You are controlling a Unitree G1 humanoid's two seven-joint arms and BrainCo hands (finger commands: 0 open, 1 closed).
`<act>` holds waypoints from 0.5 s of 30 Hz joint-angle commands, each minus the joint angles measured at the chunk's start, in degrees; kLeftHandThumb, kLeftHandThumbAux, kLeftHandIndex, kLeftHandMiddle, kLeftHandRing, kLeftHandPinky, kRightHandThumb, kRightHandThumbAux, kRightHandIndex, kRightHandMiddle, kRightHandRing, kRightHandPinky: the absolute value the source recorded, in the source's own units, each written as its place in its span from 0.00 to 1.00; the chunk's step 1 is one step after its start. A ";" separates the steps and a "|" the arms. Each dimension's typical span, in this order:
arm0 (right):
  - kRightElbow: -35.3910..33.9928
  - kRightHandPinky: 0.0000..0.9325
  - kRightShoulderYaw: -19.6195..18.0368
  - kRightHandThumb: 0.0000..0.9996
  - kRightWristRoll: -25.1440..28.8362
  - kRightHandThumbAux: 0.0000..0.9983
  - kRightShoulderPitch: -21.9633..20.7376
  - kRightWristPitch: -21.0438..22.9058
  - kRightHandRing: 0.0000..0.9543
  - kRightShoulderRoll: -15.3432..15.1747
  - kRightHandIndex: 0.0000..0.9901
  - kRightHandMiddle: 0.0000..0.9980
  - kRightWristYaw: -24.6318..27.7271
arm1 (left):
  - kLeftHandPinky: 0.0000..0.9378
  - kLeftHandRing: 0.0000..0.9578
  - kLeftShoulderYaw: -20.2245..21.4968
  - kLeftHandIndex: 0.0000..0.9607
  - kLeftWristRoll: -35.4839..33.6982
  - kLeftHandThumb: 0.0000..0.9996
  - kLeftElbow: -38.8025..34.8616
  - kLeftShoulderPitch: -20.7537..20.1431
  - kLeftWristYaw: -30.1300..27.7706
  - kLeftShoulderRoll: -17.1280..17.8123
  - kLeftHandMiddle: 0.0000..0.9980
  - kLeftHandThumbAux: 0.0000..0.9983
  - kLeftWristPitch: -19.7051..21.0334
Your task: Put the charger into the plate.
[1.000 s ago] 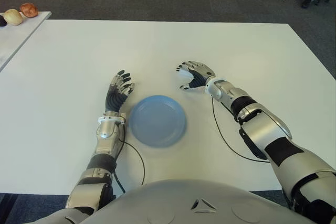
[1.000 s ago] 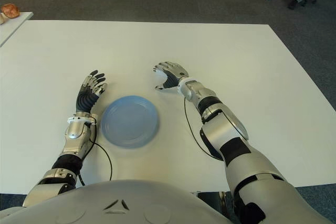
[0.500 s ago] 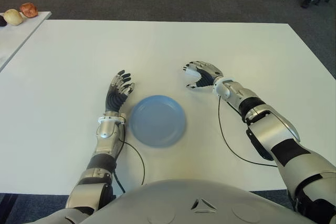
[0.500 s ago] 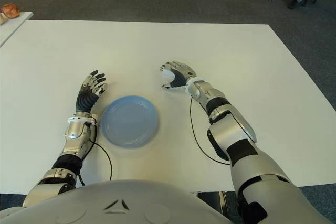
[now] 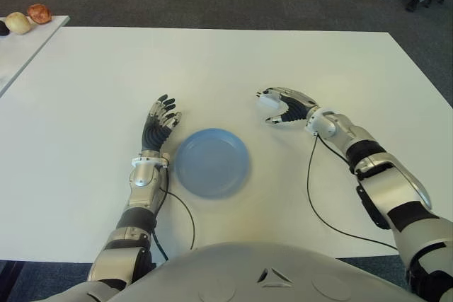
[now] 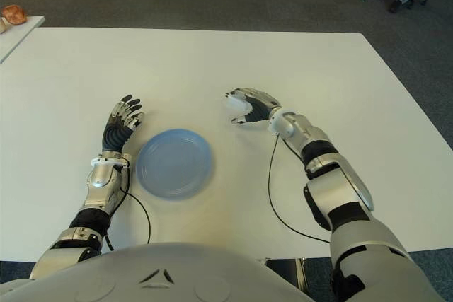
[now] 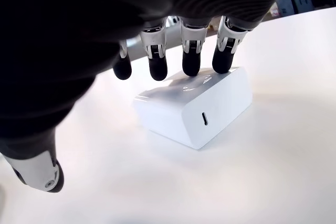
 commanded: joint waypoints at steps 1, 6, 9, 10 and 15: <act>-5.74 0.08 -0.40 0.00 0.50 0.59 5.38 4.41 0.02 -1.46 0.00 0.00 5.45 | 0.21 0.19 0.28 0.14 -0.33 0.00 5.85 6.60 -1.23 -0.51 0.19 0.64 5.20; -11.83 0.08 -1.97 0.00 1.12 0.58 8.36 8.32 0.02 -3.11 0.00 0.00 8.60 | 0.21 0.19 0.41 0.14 -0.45 0.00 6.03 6.52 -1.25 -0.36 0.19 0.64 4.98; -15.07 0.09 -2.88 0.00 1.32 0.57 9.92 10.33 0.01 -4.00 0.00 0.00 10.08 | 0.22 0.19 0.40 0.14 -0.44 0.00 6.09 6.50 -1.12 -0.28 0.19 0.64 4.85; -16.60 0.09 -3.36 0.00 1.45 0.57 10.80 10.87 0.01 -4.45 0.00 0.00 10.44 | 0.22 0.19 0.37 0.14 -0.39 0.00 6.15 6.48 -1.04 -0.27 0.19 0.64 4.80; -23.16 0.15 -5.30 0.00 2.03 0.57 14.42 13.01 0.03 -6.13 0.00 0.00 11.98 | 0.22 0.20 0.39 0.15 -0.42 0.00 6.20 6.43 -1.01 -0.08 0.20 0.63 4.98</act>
